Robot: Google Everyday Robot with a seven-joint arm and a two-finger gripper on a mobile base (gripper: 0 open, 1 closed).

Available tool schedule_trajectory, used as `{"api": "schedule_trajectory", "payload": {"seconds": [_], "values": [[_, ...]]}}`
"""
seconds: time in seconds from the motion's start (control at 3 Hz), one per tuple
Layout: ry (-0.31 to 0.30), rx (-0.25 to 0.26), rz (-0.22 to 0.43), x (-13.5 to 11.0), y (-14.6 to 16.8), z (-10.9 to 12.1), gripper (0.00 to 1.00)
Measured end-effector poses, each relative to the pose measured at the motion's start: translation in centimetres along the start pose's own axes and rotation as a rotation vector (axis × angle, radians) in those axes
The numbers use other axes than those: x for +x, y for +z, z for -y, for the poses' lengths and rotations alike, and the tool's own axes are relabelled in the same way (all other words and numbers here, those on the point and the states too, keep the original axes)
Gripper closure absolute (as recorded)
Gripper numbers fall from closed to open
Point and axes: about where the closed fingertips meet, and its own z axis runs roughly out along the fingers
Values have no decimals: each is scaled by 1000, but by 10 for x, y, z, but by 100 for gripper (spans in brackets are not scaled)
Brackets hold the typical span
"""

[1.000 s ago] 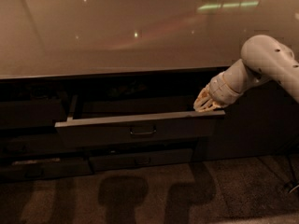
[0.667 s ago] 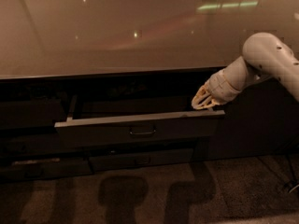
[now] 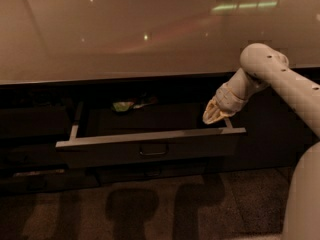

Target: Open top drawer

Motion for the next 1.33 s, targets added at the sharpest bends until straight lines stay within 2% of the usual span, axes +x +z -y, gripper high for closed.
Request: {"api": "schedule_trajectory", "payload": {"seconds": [0.33,0.67,1.0,1.33], "values": [[3,0,1,0,1,0,100],[50,72,-3,1,0,-6,100],[60,120,-19,9,8,0,65],[60,120,-19,9,8,0,42]]}}
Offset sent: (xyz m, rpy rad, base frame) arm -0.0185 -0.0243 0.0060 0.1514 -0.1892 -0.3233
